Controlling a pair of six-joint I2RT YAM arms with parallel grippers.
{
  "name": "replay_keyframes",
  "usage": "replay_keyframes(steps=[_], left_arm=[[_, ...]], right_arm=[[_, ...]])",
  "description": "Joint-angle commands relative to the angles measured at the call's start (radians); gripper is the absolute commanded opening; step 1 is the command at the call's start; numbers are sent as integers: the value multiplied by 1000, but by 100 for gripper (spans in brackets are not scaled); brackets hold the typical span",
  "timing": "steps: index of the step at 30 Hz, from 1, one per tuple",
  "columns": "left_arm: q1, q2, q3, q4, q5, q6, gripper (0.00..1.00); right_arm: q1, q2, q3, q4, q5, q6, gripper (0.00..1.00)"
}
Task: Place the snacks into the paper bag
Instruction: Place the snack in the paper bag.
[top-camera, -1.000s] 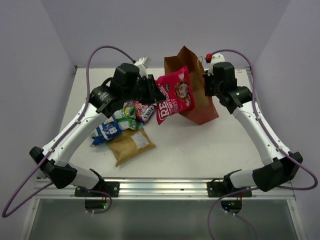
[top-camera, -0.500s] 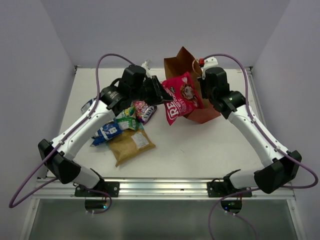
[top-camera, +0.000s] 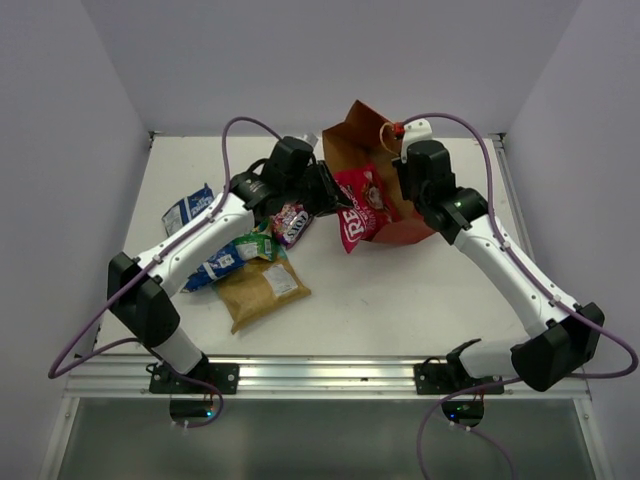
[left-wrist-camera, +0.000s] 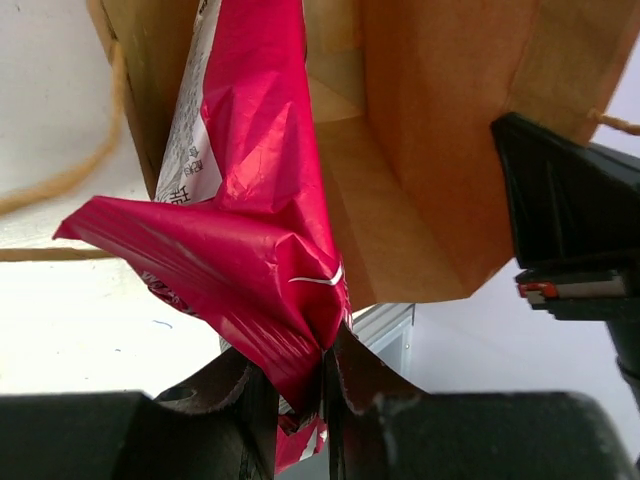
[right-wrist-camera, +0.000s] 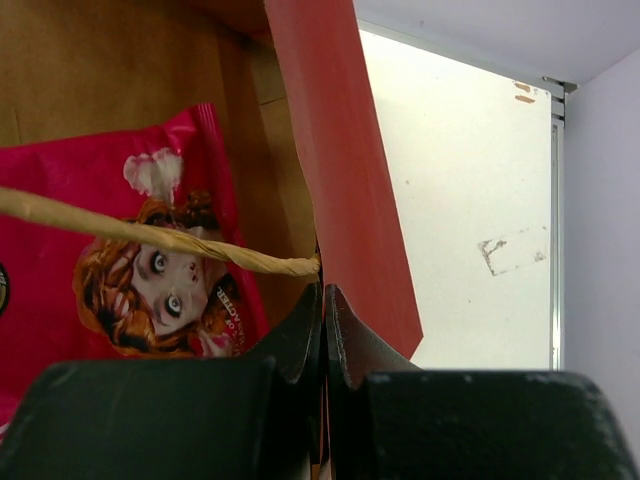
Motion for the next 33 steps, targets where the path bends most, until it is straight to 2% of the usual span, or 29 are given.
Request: replay_keyframes(steps=[1, 5, 10, 13, 17, 26, 29, 33], left_arm=[[4, -42, -76, 138, 27, -42, 0], [1, -19, -97, 233, 24, -68, 0], [-5, 33, -115, 268, 44, -84, 1], [-7, 46, -172, 406, 70, -133, 1], [-16, 78, -190, 446, 52, -144, 3], [-19, 148, -143, 376, 33, -101, 21], [-19, 127, -175, 386, 21, -104, 31], [-19, 101, -190, 385, 4, -99, 49]], right_arm=[[9, -32, 5, 80, 23, -7, 0], [17, -25, 3, 77, 16, 1, 0], [21, -28, 5, 71, 22, 9, 0], [21, -26, 5, 71, 17, 16, 0], [21, -17, 10, 64, 10, 27, 0], [21, -25, 3, 64, 14, 26, 0], [20, -22, 3, 69, 13, 26, 0], [21, -14, 10, 64, 14, 30, 0]])
